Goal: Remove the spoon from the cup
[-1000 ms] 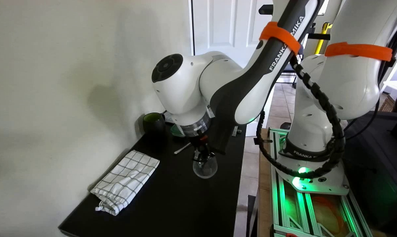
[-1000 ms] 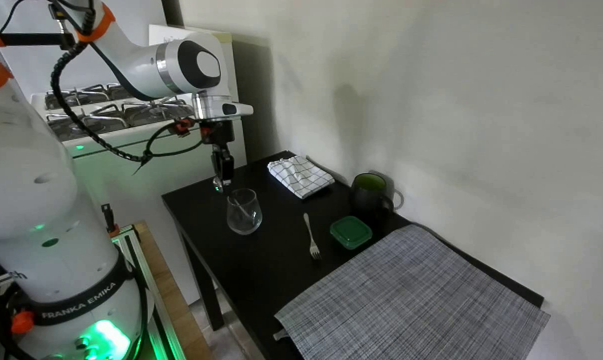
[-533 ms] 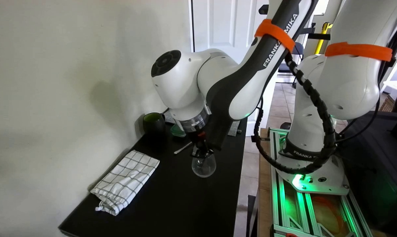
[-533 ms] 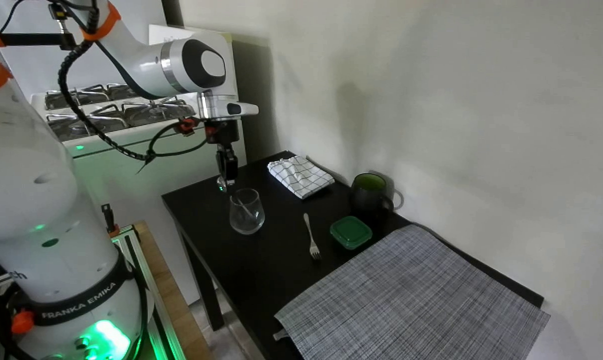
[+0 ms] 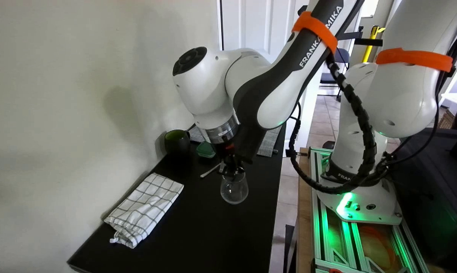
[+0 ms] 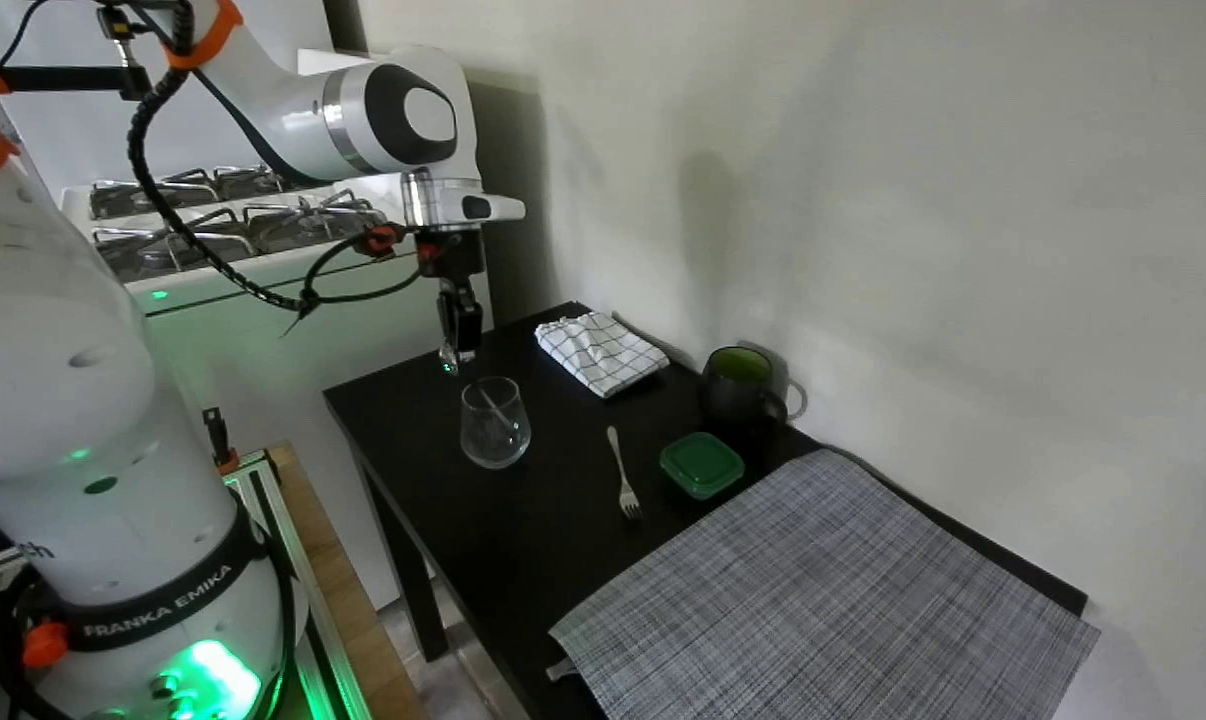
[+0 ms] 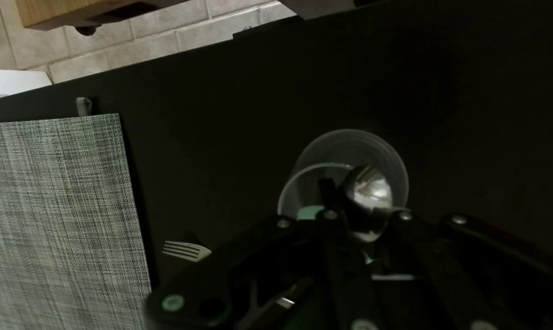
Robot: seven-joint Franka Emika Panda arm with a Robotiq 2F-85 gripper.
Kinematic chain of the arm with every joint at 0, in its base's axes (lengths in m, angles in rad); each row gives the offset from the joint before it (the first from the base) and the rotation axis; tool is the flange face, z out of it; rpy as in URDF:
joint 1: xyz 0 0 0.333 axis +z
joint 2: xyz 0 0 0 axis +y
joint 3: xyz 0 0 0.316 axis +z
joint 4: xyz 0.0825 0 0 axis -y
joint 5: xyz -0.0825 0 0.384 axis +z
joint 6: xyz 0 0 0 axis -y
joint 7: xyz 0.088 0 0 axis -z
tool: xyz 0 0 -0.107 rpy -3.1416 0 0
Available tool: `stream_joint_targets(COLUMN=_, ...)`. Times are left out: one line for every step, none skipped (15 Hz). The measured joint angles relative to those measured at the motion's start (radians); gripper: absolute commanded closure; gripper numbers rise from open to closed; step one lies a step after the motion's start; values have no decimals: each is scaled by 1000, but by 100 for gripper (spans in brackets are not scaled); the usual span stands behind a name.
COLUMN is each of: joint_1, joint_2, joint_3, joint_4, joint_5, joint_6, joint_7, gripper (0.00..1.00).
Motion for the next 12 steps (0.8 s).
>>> stream_joint_targets(joint_1=0, joint_2=-10, joint_3=-1, joint_4=0, joint_5=11, joint_6=-10, joint_7=-16, gripper=97)
stream_joint_targets(joint_1=1, joint_2=-21, joint_3=-2, joint_4=0, joint_5=23, joint_6=-22, joint_7=-31, gripper=97)
stream_joint_targets(joint_1=1, joint_2=-35, joint_3=-2, joint_4=0, joint_5=33, joint_6=-35, joint_7=-45, gripper=97)
stream_joint_targets(joint_1=2, joint_2=-48, joint_3=-3, joint_4=0, joint_5=43, joint_6=-46, joint_7=-59, gripper=97)
stream_joint_targets(joint_1=4, joint_2=-61, joint_3=-3, joint_4=0, joint_5=54, joint_6=-58, joint_7=-73, gripper=97)
stream_joint_targets(joint_1=6, joint_2=-75, joint_3=-3, joint_4=0, joint_5=64, joint_6=-69, joint_7=-86, gripper=97)
stream_joint_targets(joint_1=8, joint_2=-89, joint_3=-3, joint_4=0, joint_5=73, joint_6=-79, joint_7=-98, gripper=97)
stream_joint_targets(joint_1=9, joint_2=-102, joint_3=-3, joint_4=1, joint_5=79, joint_6=-87, joint_7=-108, gripper=97)
stream_joint_targets(joint_1=9, joint_2=-114, joint_3=-4, joint_4=2, joint_5=85, joint_6=-96, joint_7=-118, gripper=97)
stream_joint_targets(joint_1=9, joint_2=-124, joint_3=-5, joint_4=6, joint_5=91, joint_6=-105, joint_7=-129, gripper=97)
stream_joint_targets(joint_1=9, joint_2=-133, joint_3=-7, joint_4=11, joint_5=96, joint_6=-115, joint_7=-139, gripper=97)
stream_joint_targets(joint_1=9, joint_2=-141, joint_3=-10, joint_4=17, joint_5=101, joint_6=-126, joint_7=-152, gripper=97)
